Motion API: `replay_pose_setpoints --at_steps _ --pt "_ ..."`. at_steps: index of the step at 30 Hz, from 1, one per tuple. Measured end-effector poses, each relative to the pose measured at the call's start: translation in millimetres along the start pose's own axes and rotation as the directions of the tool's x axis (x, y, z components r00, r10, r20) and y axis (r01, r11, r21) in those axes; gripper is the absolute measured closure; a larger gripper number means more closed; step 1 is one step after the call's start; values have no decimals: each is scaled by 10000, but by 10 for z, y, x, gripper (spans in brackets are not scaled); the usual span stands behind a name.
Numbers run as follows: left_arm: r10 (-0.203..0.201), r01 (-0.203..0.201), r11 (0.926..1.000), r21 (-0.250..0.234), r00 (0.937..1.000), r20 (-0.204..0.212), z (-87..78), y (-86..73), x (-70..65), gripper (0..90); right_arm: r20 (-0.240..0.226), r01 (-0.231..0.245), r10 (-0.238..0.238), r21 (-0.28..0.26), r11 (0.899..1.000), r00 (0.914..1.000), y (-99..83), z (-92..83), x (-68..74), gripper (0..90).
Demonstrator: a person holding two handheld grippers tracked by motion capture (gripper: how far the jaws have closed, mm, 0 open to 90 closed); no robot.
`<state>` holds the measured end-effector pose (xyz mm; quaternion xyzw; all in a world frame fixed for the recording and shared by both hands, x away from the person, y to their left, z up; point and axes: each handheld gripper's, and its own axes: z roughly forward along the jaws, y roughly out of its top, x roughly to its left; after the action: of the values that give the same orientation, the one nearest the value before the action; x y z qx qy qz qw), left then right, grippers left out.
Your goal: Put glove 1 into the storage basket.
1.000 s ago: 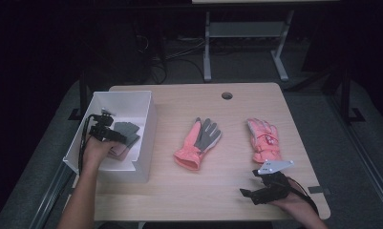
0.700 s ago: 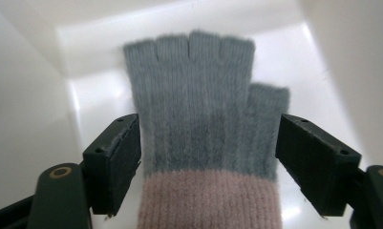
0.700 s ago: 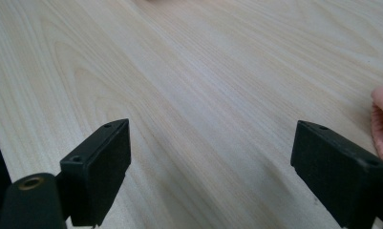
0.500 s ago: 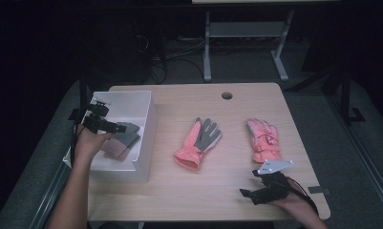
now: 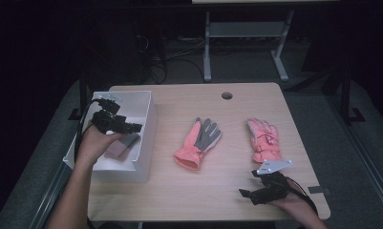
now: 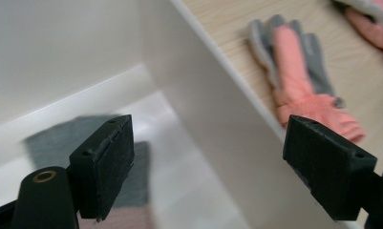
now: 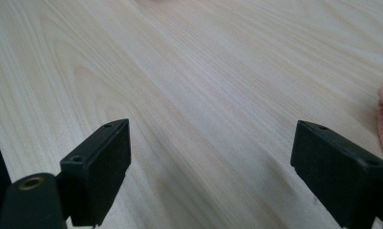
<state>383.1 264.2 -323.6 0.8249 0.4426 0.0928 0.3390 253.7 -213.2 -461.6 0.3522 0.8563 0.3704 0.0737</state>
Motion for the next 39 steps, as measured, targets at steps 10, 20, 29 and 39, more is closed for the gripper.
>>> replay_pose_setpoints --at_steps 10,20,29,39 --pt "501 -461 9980 -426 9938 995 109 45 -466 191 -13 -4 4 -14 10000 10000 -1 -6 1 132" --pt "1272 -1144 9903 -788 9749 1825 232 52 -963 215 -22 24 -24 -15 10000 10000 -1 -7 5 132" --pt "1727 -1590 9845 -740 9528 2498 490 -70 -1316 318 -42 112 -112 -20 9999 9999 7 -12 16 132" --pt "2227 -2164 9749 -530 9388 2630 790 -257 -1573 715 -100 171 -171 23 9999 9998 14 -7 30 133"
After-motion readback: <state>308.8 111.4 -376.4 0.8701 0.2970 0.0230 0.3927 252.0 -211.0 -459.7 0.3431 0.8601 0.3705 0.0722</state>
